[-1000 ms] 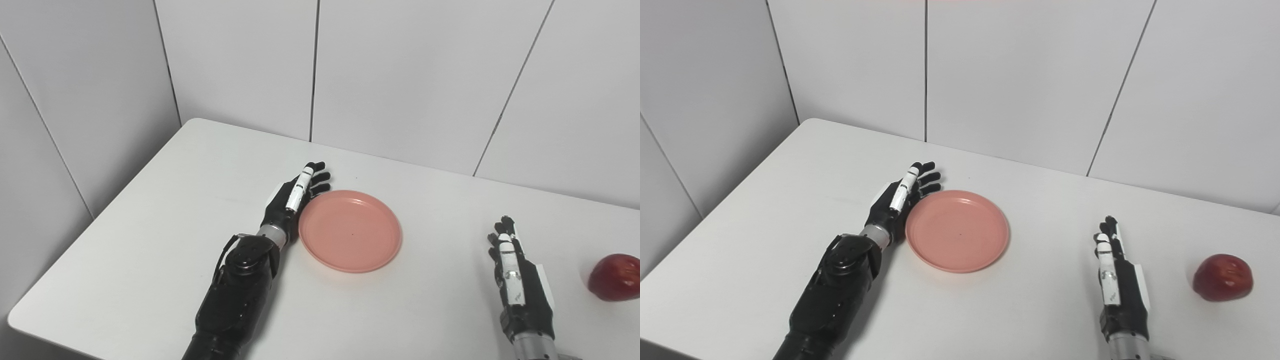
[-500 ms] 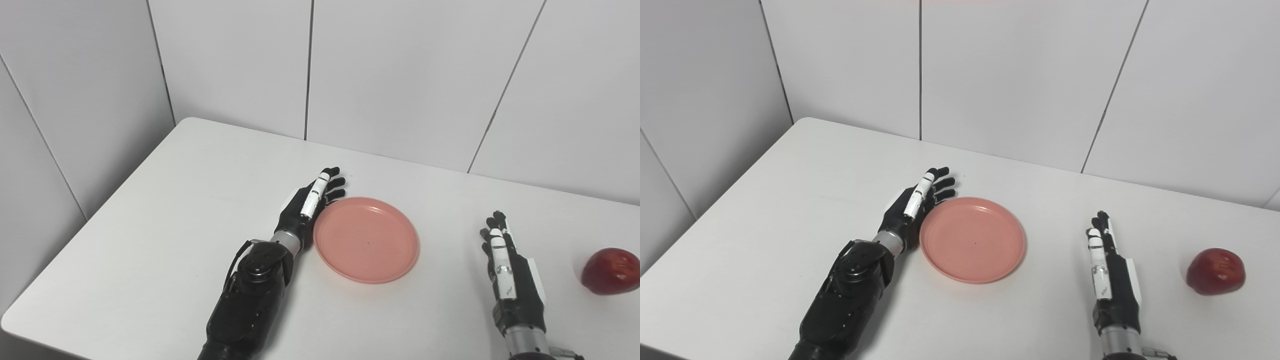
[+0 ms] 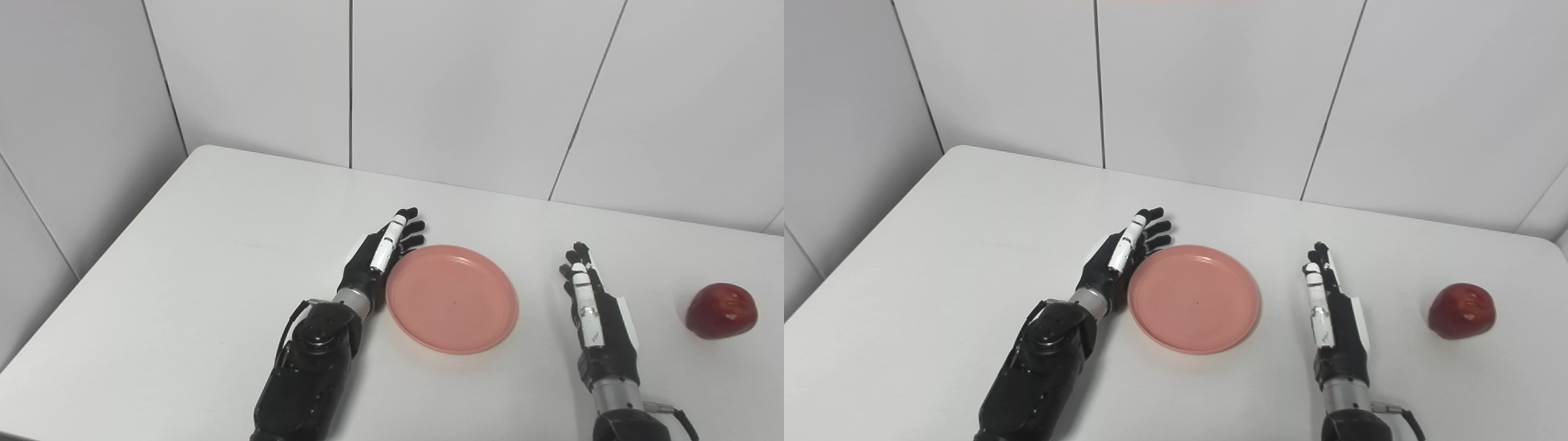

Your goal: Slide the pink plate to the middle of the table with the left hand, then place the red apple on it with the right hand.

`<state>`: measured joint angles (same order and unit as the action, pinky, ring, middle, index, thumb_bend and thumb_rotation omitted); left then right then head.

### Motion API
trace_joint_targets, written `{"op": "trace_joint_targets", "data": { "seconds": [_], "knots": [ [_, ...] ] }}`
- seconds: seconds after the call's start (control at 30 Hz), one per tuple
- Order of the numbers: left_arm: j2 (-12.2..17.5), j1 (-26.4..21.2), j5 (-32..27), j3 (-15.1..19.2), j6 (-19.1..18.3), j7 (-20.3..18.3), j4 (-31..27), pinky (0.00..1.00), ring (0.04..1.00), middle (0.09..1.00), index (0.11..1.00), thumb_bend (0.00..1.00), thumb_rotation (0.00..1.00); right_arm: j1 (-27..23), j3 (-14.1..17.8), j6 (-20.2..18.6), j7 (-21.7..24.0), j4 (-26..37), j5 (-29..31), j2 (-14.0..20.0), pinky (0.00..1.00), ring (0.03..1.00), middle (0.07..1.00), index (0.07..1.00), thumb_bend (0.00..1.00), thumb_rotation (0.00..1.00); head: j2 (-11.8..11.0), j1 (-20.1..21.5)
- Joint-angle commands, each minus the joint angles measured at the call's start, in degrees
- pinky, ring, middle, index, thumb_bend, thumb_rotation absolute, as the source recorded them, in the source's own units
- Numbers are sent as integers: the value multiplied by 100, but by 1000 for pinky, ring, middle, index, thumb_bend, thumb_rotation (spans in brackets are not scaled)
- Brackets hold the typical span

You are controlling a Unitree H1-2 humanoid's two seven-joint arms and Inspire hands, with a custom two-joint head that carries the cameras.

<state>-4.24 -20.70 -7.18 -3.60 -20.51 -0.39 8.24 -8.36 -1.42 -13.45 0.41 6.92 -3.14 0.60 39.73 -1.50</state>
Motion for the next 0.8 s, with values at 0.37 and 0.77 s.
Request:
{"op": "trace_joint_targets", "data": {
  "seconds": [0.37, 0.77],
  "knots": [
    [-268, 83, -4, -174, 27, -155, -336, 886, 893, 904, 888, 382, 1000, -267, 1, 15, -78, 158, -24, -119, 982, 953, 959, 966, 239, 1000, 49, 203],
    [-225, 169, -31, -103, 154, -215, -314, 903, 906, 916, 904, 369, 1000, -299, -34, -32, -190, 124, -191, -169, 951, 936, 944, 948, 257, 1000, 35, 487]
  ]
}}
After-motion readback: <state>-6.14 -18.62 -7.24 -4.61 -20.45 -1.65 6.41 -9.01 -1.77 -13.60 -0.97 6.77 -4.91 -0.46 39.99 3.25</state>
